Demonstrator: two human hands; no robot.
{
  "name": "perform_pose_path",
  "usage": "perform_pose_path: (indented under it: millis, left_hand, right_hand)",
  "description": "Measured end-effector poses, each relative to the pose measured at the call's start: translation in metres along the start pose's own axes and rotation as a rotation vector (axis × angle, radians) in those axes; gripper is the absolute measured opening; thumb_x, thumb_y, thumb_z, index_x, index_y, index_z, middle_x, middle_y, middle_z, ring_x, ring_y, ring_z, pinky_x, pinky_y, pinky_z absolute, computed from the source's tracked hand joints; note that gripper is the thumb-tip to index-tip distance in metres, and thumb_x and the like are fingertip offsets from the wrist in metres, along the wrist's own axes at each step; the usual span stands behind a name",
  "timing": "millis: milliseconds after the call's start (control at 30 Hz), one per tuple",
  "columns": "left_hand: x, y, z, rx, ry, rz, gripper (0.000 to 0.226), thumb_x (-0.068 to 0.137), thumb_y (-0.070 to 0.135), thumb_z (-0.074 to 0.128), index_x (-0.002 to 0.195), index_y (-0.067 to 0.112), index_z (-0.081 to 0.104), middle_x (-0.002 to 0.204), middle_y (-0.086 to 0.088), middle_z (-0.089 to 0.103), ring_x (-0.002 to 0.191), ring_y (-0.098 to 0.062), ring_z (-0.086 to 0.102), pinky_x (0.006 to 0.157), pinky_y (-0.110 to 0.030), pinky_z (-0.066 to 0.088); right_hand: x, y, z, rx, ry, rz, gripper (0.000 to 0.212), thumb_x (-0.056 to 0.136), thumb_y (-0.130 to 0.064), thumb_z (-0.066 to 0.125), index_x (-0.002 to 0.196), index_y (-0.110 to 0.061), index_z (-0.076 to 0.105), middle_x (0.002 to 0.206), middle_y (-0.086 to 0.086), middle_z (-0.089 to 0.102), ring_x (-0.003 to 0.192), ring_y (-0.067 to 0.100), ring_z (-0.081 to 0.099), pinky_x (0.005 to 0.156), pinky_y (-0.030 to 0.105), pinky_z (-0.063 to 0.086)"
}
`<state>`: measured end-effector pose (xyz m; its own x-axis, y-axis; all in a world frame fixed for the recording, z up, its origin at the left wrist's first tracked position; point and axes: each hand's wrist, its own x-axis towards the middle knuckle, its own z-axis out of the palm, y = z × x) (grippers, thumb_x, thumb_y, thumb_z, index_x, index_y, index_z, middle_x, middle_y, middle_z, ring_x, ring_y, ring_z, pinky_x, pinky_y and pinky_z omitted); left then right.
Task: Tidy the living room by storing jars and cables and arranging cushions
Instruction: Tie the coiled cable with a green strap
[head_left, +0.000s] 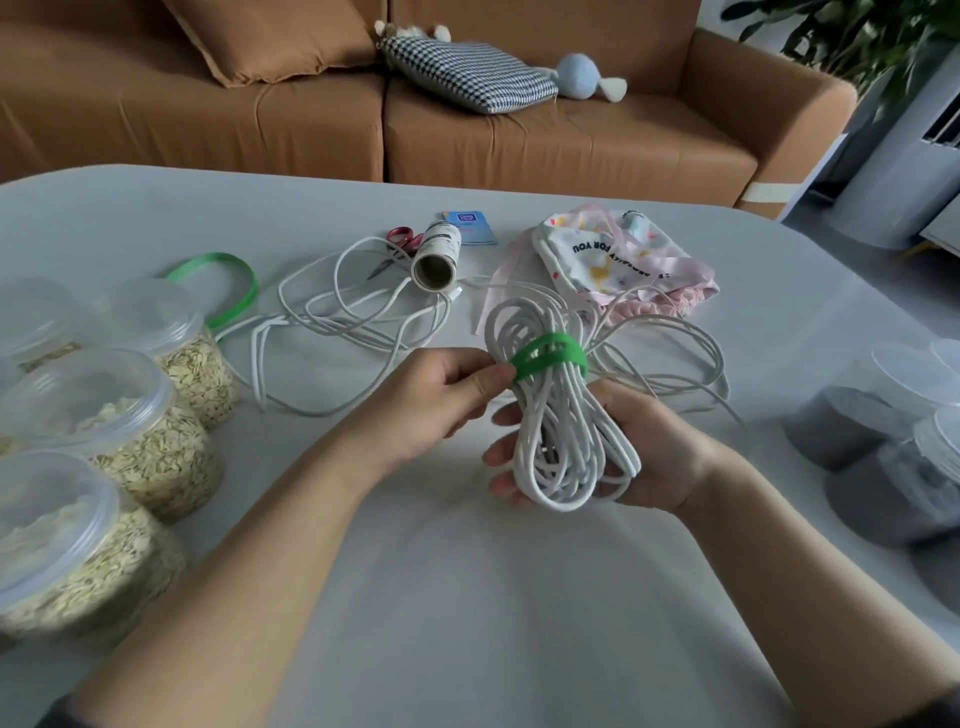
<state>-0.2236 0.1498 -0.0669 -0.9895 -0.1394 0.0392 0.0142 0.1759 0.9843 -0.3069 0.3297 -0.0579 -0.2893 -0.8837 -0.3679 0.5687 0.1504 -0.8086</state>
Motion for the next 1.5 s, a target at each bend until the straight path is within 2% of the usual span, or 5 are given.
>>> perform_pose_path:
  millis: [567, 833, 1033, 1333, 1500]
  left_hand:
    - [0.006, -0.008, -0.008, 0.093, 0.257, 0.172, 0.025, 0.086, 0.036, 0.053, 0.069, 0.018, 0.058, 0.046, 0.012, 0.043, 0.044, -0.003, 0.035, 0.047, -0.017, 0.027]
    - [0.008, -0.007, -0.004, -0.014, 0.137, 0.101, 0.023, 0.081, 0.038, 0.061, 0.069, 0.018, 0.060, 0.063, -0.001, 0.060, 0.058, -0.015, 0.048, 0.056, -0.028, 0.038]
    - [0.002, -0.004, 0.003, -0.183, -0.009, -0.045, 0.025, 0.086, 0.037, 0.064, 0.080, 0.016, 0.053, 0.073, 0.002, 0.068, 0.071, -0.010, 0.064, 0.069, -0.031, 0.043]
    - [0.003, 0.005, 0.002, -0.276, 0.247, 0.001, 0.015, 0.074, 0.030, 0.069, 0.061, 0.024, 0.065, 0.073, -0.002, 0.069, 0.078, -0.020, 0.066, 0.074, -0.031, 0.047]
    - [0.004, -0.002, 0.005, -0.099, 0.392, -0.096, 0.031, 0.087, 0.022, 0.070, 0.060, 0.021, 0.055, 0.068, 0.001, 0.070, 0.079, -0.021, 0.067, 0.071, -0.030, 0.043]
  right_hand:
    - [0.006, -0.007, 0.005, -0.008, 0.265, -0.178, 0.015, 0.075, -0.010, 0.047, 0.082, -0.002, 0.057, 0.062, 0.009, 0.062, 0.051, 0.016, 0.059, 0.049, 0.022, 0.049]
    - [0.010, 0.005, 0.002, 0.275, -0.103, -0.150, 0.063, 0.043, -0.022, 0.079, 0.100, -0.002, 0.060, 0.080, 0.011, 0.063, 0.069, 0.024, 0.060, 0.064, 0.031, 0.051]
    - [0.013, 0.013, -0.007, 0.261, -0.094, -0.140, 0.034, 0.087, -0.027, 0.056, 0.101, 0.003, 0.067, 0.094, 0.019, 0.068, 0.071, 0.031, 0.067, 0.062, 0.039, 0.056]
    - [0.007, -0.007, -0.004, 0.027, 0.072, -0.112, 0.048, 0.086, -0.048, 0.052, 0.108, -0.008, 0.069, 0.106, 0.018, 0.063, 0.097, 0.031, 0.058, 0.093, 0.049, 0.045]
    - [0.002, -0.008, 0.002, -0.257, 0.203, -0.180, 0.029, 0.078, -0.026, 0.067, 0.104, -0.013, 0.066, 0.089, 0.007, 0.068, 0.077, 0.017, 0.065, 0.070, 0.032, 0.053]
